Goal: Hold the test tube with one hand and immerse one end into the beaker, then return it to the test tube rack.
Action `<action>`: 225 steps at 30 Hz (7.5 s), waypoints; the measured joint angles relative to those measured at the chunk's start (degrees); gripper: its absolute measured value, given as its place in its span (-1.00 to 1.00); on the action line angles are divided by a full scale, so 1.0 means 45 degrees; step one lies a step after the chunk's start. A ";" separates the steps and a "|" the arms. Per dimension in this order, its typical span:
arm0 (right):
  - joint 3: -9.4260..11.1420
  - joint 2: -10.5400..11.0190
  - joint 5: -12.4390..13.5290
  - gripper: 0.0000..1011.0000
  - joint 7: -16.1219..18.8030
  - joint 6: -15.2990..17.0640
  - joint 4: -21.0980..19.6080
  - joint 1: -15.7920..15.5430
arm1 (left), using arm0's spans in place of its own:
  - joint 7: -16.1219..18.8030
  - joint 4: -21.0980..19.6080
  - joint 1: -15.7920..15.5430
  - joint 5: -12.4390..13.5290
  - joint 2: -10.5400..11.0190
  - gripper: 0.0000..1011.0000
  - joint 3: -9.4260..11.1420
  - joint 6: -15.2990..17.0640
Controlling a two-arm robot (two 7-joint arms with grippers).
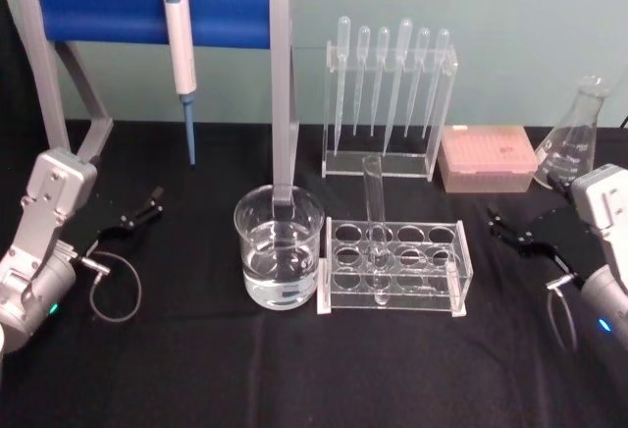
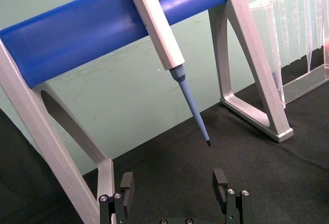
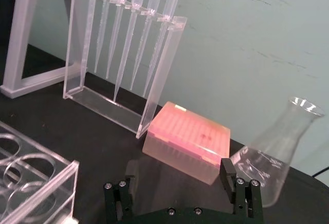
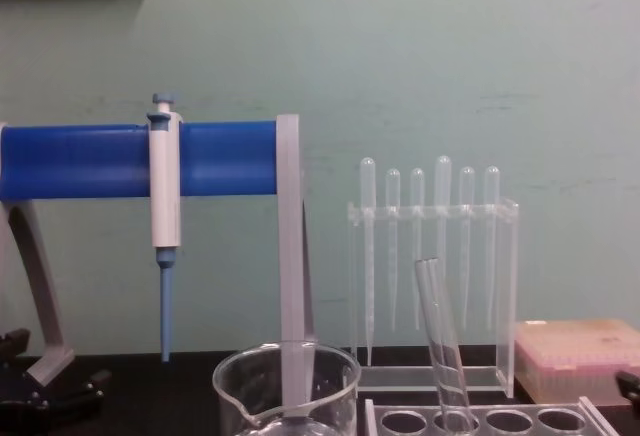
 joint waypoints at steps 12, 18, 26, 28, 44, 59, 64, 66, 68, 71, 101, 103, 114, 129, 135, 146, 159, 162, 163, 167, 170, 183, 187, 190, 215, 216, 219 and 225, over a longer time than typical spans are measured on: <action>0.1195 0.1720 0.0867 0.98 0.0698 0.0010 -0.3268 -0.2960 | 0.0000 0.0000 0.0000 0.0000 0.0000 0.98 0.0001 0.0000; 0.1375 0.2083 0.2463 0.98 0.2620 -0.0087 -0.4439 -0.3626 | 0.0000 0.0000 0.0000 0.0000 0.0000 0.98 0.0000 0.0000; 0.0754 0.0996 0.3457 0.98 0.4610 0.0305 -0.3803 -0.2247 | 0.0000 0.0000 -0.0001 0.0000 -0.0001 0.98 0.0000 0.0000; 0.0549 0.0528 0.3399 0.98 0.4903 0.0208 -0.3369 -0.1732 | 0.0000 0.0000 0.0000 0.0000 0.0000 0.98 0.0000 0.0000; -0.0362 -0.1511 0.1942 0.98 0.5383 -0.0027 -0.1316 0.0129 | 0.0000 0.0000 0.0000 0.0000 0.0000 0.98 0.0000 0.0000; 0.0102 -0.1997 0.2204 0.31 0.5670 0.1150 -0.1673 0.0090 | 0.0000 0.0000 0.0000 0.0000 0.0000 0.98 0.0000 0.0000; 0.0220 -0.2114 0.2182 0.00 0.5770 0.1391 -0.1714 -0.0003 | 0.0000 0.0000 0.0000 0.0000 0.0000 0.98 0.0000 0.0000; 0.0249 -0.2143 0.2152 -0.17 0.5790 0.1432 -0.1714 -0.0029 | 0.0000 0.0000 0.0000 0.0000 0.0000 0.98 0.0000 0.0000; 0.0289 -0.2177 0.2100 -0.25 0.5822 0.1477 -0.1713 -0.0052 | 0.0000 0.0000 0.0000 0.0000 0.0000 0.98 0.0000 0.0000; 0.0348 -0.2208 0.2018 -0.46 0.5844 0.1523 -0.1742 -0.0095 | 0.0000 0.0000 0.0000 0.0000 0.0000 0.98 0.0000 0.0000; 0.1672 -0.2342 0.2616 -0.55 0.5735 0.0649 -0.3516 -0.1096 | 0.0000 -0.0001 0.0000 0.0000 0.0000 0.98 0.0000 0.0000; 0.1713 -0.2285 0.2656 -0.55 0.5742 0.0686 -0.3723 -0.1123 | 0.0000 0.0000 0.0000 0.0000 0.0000 0.98 0.0000 0.0000; 0.1736 -0.1956 0.2810 -0.55 0.5748 0.1342 -0.4353 -0.0972 | 0.0000 0.0000 0.0000 0.0000 0.0000 0.98 0.0000 0.0000; 0.1734 -0.1867 0.2983 -0.55 0.5678 0.1408 -0.4416 -0.1001 | 0.0000 0.0000 0.0000 0.0001 0.0000 0.98 0.0000 0.0000; 0.1733 -0.1874 0.2982 -0.55 0.5678 0.1404 -0.4404 -0.0998 | 0.0000 0.0000 0.0000 0.0000 0.0000 0.98 0.0000 0.0000; 0.1733 -0.1884 0.2971 -0.55 0.5677 0.1395 -0.4388 -0.0988 | 0.0000 0.0000 -0.0001 0.0000 0.0000 0.98 0.0000 0.0000; 0.1733 -0.1886 0.2962 -0.55 0.5678 0.1396 -0.4382 -0.0984 | 0.0000 0.0000 0.0000 0.0000 0.0000 0.98 0.0000 0.0000; 0.1733 -0.1887 0.2961 -0.55 0.5678 0.1396 -0.4382 -0.0984 | 0.0000 0.0000 0.0000 0.0000 0.0000 0.98 0.0000 0.0000; 0.1733 -0.1886 0.2961 -0.55 0.5678 0.1396 -0.4382 -0.0984 | 0.0000 0.0000 0.0000 0.0000 0.0000 0.98 0.0000 0.0000; 0.1733 -0.1887 0.2961 -0.55 0.5678 0.1397 -0.4382 -0.0984 | 0.0000 0.0000 0.0000 0.0000 0.0000 0.98 0.0000 0.0000; 0.1733 -0.1887 0.2960 -0.55 0.5678 0.1396 -0.4382 -0.0984 | 0.0000 0.0000 0.0000 0.0000 0.0000 0.98 0.0000 0.0000; 0.1733 -0.1886 0.2960 -0.55 0.5678 0.1398 -0.4382 -0.0985 | 0.0000 0.0000 0.0000 0.0001 0.0000 0.98 0.0000 0.0000; 0.1733 -0.1886 0.2961 -0.55 0.5678 0.1398 -0.4382 -0.0984 | 0.0000 0.0000 0.0000 0.0001 0.0000 0.98 0.0000 0.0000; 0.1733 -0.1887 0.2960 -0.55 0.5678 0.1398 -0.4383 -0.0984 | 0.0000 0.0000 0.0000 0.0000 0.0000 0.98 0.0000 0.0000; 0.0717 -0.2649 0.2609 -0.55 0.5709 0.1456 -0.4269 0.0134 | 0.0000 0.0000 0.0000 0.0001 0.0000 0.98 0.0000 0.0000; 0.0610 -0.2733 0.2564 -0.55 0.5744 0.1444 -0.4171 0.0247 | 0.0000 0.0000 0.0000 0.0000 0.0000 0.98 0.0000 0.0000; 0.0127 -0.3120 0.2315 -0.55 0.5870 0.1344 -0.3723 0.0783 | 0.0000 0.0001 0.0000 0.0000 0.0000 0.98 0.0000 0.0000; -0.0544 -0.3811 0.1852 -0.55 0.5958 0.1066 -0.2826 0.1554 | 0.0000 0.0000 0.0000 0.0001 0.0000 0.98 0.0000 0.0000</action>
